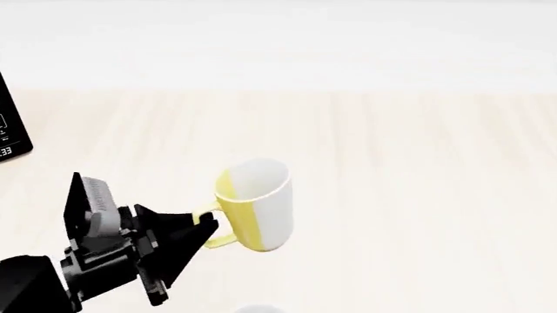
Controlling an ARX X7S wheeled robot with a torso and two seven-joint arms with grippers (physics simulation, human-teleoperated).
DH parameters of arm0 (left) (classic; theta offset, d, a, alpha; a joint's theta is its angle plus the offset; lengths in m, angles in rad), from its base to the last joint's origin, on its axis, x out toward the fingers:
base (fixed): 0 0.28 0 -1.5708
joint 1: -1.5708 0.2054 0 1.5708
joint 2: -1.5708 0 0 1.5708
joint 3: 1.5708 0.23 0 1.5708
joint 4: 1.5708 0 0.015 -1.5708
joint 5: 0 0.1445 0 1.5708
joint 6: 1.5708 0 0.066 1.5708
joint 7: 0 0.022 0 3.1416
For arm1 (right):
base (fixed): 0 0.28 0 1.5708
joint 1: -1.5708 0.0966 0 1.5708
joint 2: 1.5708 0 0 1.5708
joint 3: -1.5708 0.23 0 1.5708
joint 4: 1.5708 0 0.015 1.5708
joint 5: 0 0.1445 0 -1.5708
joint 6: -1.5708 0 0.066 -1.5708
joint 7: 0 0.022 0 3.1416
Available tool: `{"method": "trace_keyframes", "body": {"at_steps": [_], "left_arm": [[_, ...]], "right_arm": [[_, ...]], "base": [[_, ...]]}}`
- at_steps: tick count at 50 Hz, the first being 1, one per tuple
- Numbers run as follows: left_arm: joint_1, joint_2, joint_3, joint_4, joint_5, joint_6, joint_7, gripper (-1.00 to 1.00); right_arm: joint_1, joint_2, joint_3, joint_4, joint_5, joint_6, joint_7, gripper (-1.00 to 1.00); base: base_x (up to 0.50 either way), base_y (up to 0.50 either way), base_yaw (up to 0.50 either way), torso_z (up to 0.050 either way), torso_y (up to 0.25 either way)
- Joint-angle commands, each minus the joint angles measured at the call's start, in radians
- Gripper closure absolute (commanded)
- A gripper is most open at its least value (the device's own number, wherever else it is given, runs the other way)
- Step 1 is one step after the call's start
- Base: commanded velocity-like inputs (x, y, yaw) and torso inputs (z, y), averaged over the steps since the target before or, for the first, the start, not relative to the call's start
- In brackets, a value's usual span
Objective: Put the yellow and white mug to the front of the white mug.
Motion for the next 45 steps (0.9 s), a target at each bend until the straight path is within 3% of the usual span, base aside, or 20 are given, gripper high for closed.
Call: {"method": "trace_keyframes", "body": {"at_steps": [1, 21, 45], "left_arm": [[-0.051, -0.028, 0.038, 0.065, -0.086, -0.126, 0.172, 1.00], [-0.074, -0.024, 0.045, 0.030, -0.076, -0.100, 0.174, 1.00], [-0.114, 0.016, 0.070, -0.210, 0.023, 0.067, 0.156, 1.00]], "right_arm": [[-0.005, 0.004, 0.004, 0.003, 0.009, -0.008, 0.003, -1.00], [-0.008, 0.010, -0.005, -0.001, 0.010, -0.008, 0.010, -1.00], [-0.001, 0.016, -0.025, 0.008, 0.004, -0.008, 0.015, -1.00]], "base": [[0.00, 0.00, 0.00, 0.000, 0.000], [0.00, 0.00, 0.00, 0.000, 0.000], [0.00, 0.00, 0.00, 0.000, 0.000]]}}
